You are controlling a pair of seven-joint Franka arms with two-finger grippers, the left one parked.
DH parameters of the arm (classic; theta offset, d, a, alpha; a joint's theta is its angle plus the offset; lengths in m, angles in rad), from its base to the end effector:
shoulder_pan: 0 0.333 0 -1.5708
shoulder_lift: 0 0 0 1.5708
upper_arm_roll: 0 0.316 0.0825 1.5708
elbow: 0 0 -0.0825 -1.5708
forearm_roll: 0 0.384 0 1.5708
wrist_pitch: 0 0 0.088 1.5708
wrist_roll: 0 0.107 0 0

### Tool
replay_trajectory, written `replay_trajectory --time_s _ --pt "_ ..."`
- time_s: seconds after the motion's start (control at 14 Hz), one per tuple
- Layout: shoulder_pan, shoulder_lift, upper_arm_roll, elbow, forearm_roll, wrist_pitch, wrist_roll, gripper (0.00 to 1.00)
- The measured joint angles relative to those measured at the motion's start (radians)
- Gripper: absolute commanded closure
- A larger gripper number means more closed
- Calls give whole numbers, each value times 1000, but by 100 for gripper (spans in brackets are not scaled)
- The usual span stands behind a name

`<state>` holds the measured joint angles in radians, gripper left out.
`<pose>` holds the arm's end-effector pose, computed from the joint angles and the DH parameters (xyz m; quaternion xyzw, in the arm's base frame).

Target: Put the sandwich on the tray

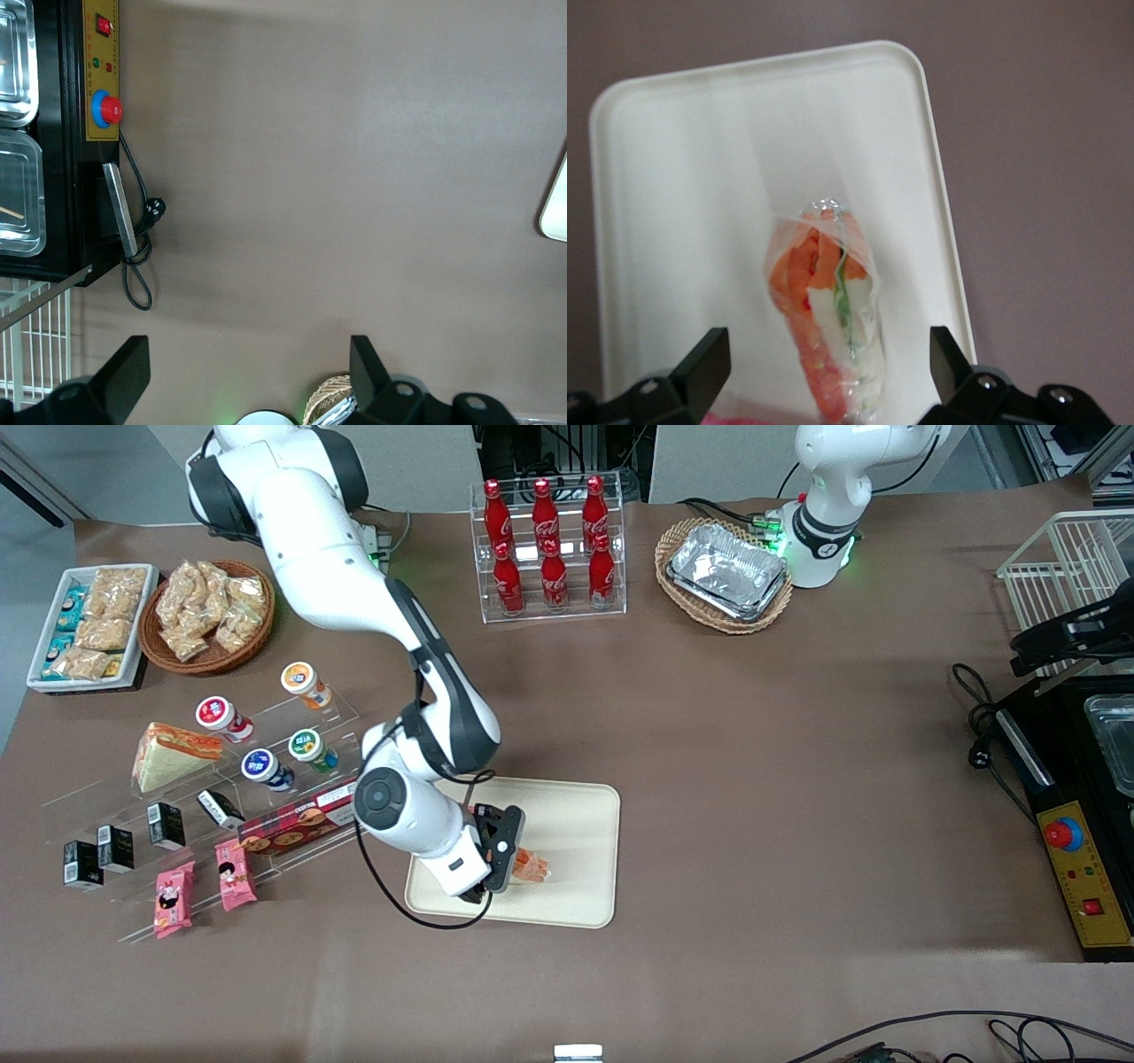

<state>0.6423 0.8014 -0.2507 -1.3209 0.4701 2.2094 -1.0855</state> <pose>0.6717 0.3437 0.2769 -0.7898 -0.6010 -0.0909 0.0825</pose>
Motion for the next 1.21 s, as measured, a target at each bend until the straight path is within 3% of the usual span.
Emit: replay_trajectory --time_s 0.29,0.57,0.79,0.86,1.21 --pt "-45 -148 -8 8 32 -204 13 0" --pt "-169 -311 -13 6 32 -482 73 0" --pt "-248 -395 -23 -2 15 -600 122 0" --pt "-260 -427 -26 -11 -13 -627 176 0" --pt "-307 -613 7 -73 -284 -735 519 0"
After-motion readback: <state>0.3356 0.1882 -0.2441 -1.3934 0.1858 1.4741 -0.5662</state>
